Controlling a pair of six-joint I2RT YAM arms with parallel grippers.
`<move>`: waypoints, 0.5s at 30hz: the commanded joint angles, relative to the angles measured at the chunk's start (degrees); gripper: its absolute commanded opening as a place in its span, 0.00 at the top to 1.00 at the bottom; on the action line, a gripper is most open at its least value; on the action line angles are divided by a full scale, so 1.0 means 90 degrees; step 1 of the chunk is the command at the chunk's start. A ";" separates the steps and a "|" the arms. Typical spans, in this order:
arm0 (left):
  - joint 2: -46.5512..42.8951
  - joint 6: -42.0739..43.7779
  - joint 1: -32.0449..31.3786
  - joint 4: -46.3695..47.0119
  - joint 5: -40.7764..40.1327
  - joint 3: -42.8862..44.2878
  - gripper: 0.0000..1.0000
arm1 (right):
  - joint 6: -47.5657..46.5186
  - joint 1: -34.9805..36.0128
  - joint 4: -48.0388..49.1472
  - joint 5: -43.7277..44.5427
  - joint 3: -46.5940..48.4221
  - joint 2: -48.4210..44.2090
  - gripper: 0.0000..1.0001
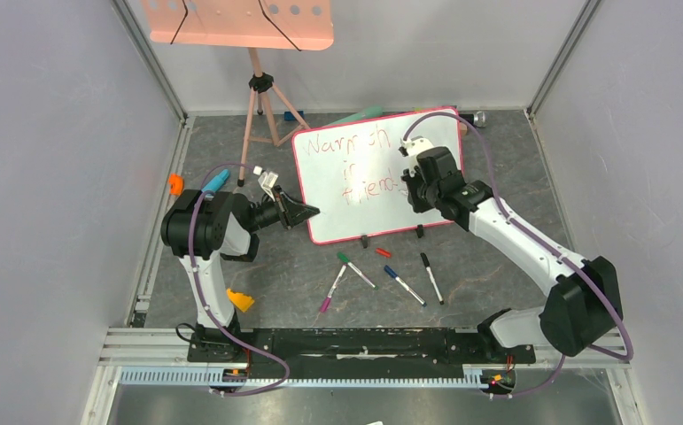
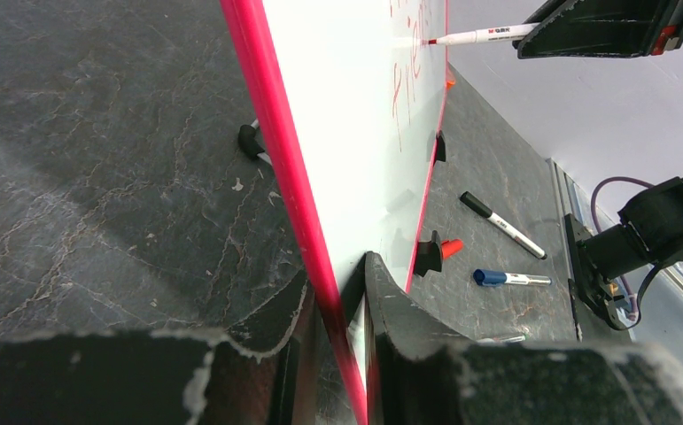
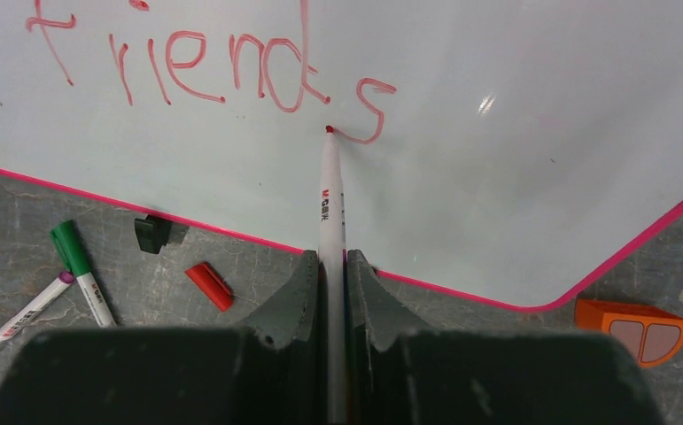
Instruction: Write a sentence on the whiteboard
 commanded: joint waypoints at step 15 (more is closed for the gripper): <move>0.0195 0.0708 0.0115 0.0219 -0.0862 0.0101 0.93 | 0.0098 -0.0250 0.0261 0.0281 0.0788 -0.0096 1.00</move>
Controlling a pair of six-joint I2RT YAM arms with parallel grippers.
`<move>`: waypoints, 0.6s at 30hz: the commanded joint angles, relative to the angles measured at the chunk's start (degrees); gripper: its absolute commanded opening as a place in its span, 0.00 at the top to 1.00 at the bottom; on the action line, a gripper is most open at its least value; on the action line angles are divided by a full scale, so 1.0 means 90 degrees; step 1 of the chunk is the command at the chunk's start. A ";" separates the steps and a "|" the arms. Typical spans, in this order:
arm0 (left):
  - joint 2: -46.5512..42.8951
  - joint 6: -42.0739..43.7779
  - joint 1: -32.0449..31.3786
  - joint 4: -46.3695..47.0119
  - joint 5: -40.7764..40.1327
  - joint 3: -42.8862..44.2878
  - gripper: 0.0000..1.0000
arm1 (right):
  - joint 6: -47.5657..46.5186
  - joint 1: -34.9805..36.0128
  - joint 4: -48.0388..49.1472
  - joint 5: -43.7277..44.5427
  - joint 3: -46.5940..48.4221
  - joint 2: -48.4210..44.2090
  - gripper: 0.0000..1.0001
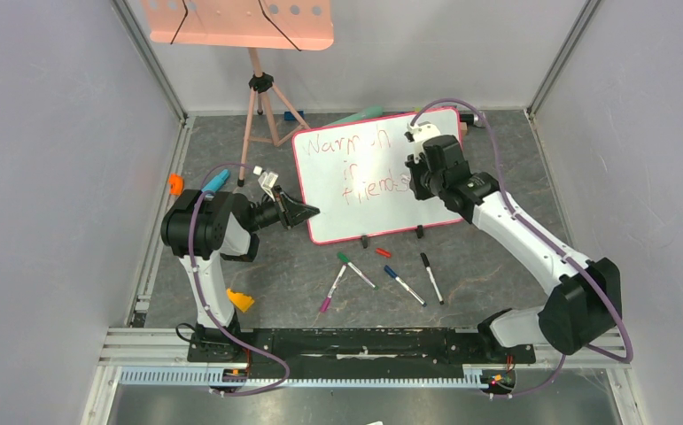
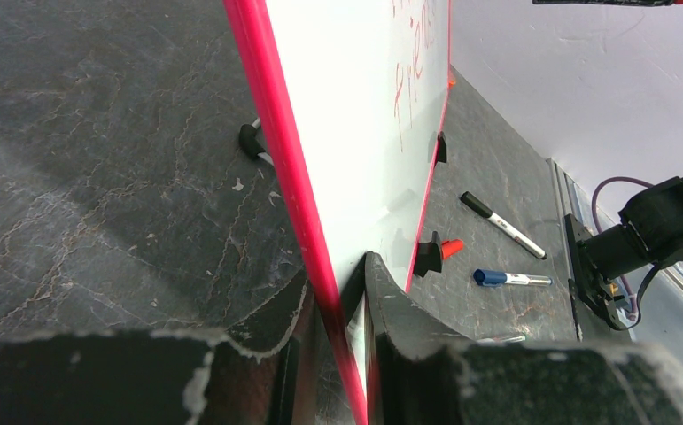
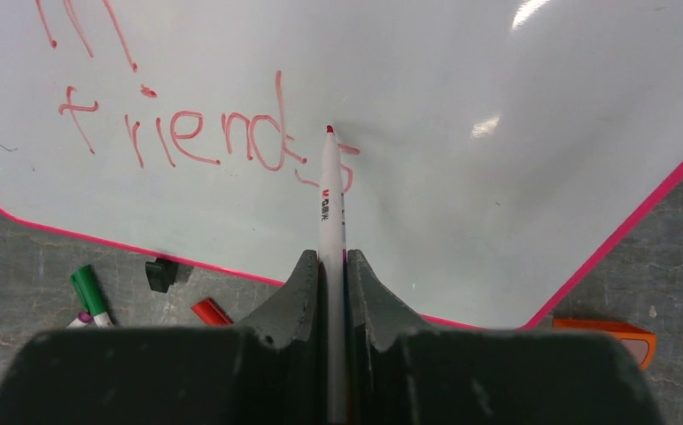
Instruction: Write a sentence on the whiteboard
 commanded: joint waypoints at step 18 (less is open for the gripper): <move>0.0193 0.0706 0.0108 0.0221 -0.0836 0.0113 0.93 | -0.0078 -0.0172 0.0227 0.0732 0.0586 0.0291 1.00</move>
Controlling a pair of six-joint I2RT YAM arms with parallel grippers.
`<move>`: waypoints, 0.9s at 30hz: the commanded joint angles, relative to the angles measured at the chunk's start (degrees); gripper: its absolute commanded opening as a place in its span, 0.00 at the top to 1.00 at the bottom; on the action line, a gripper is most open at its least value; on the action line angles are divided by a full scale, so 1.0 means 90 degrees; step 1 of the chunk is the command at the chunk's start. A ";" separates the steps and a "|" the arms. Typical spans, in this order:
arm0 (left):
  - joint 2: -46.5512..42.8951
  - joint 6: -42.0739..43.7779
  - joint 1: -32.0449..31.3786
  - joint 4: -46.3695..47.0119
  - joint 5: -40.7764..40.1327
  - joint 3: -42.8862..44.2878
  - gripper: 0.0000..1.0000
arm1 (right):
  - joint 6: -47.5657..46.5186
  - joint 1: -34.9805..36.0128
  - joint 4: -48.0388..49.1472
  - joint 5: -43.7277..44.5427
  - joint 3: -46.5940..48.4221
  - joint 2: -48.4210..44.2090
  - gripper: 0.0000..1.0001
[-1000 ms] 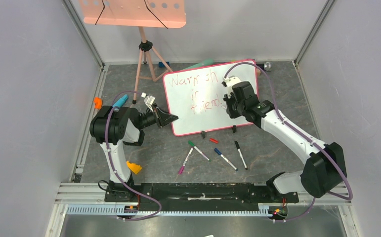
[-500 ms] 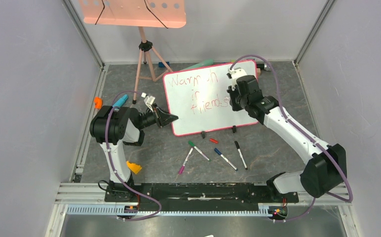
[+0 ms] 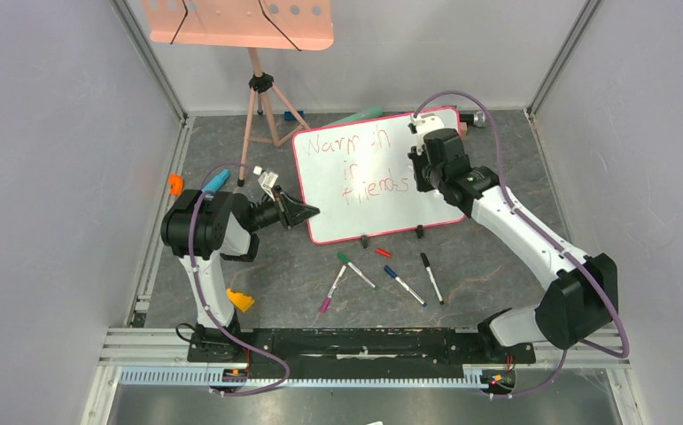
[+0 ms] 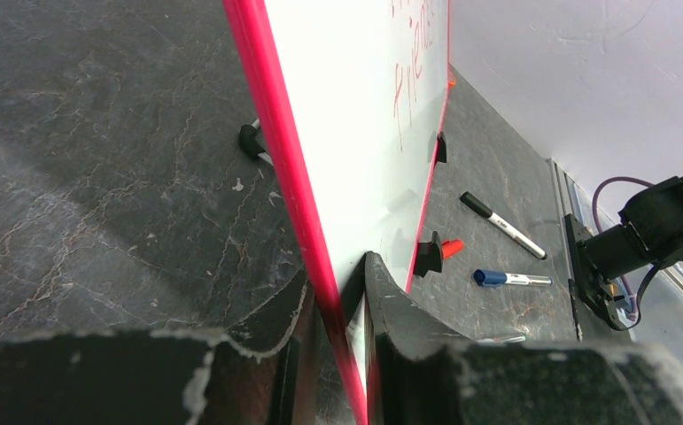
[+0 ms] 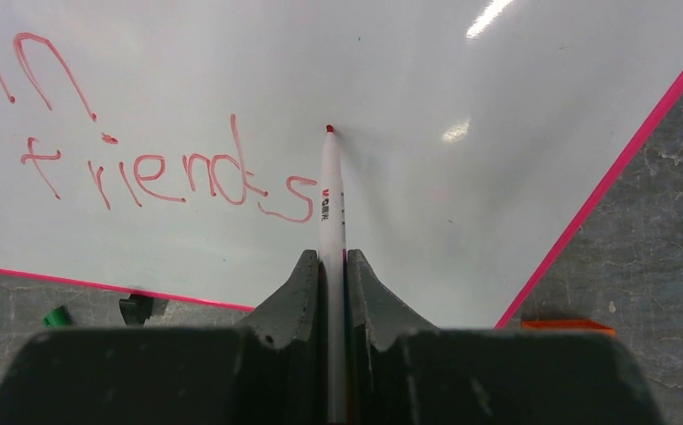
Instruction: Write a sentence on the whiteboard
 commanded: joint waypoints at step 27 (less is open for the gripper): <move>0.0213 0.0690 0.0115 0.0221 -0.0820 0.0112 0.93 | 0.0252 -0.0052 0.0109 -0.0066 -0.0924 -0.0325 1.00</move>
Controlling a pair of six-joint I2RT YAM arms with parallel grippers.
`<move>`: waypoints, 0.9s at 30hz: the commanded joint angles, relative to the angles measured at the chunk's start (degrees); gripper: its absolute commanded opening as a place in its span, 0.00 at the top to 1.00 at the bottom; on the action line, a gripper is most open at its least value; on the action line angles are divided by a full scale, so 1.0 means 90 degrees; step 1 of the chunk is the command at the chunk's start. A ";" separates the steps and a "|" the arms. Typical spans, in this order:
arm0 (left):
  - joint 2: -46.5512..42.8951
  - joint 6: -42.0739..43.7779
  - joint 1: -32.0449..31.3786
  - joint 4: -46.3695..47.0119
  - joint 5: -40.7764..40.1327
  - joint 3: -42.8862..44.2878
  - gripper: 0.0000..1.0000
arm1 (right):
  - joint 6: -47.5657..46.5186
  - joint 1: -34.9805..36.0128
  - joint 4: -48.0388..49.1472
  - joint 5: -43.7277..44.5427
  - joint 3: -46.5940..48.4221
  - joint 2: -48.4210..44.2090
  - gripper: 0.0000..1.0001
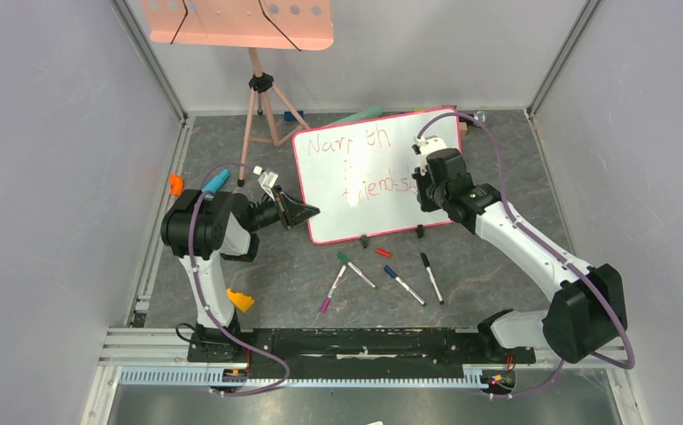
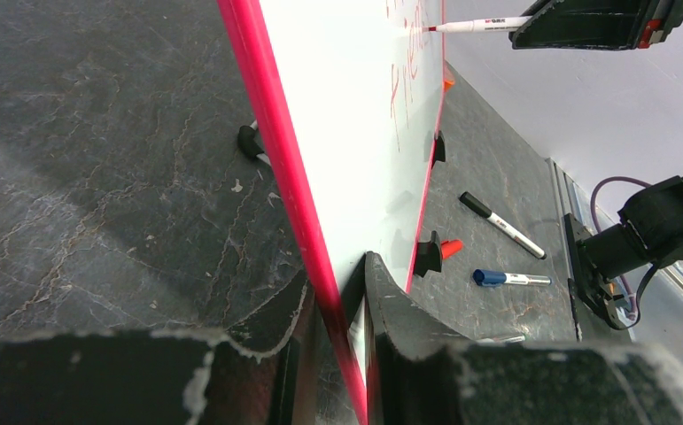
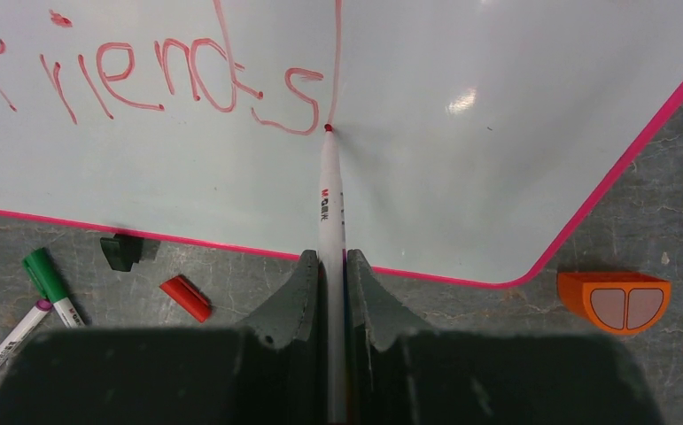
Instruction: Write a sentence on the whiteboard
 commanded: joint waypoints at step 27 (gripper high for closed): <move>0.0217 0.0687 0.0115 0.0220 -0.0845 0.0098 0.93 | -0.0350 -0.0183 -0.0028 0.0466 0.1081 0.0568 1.00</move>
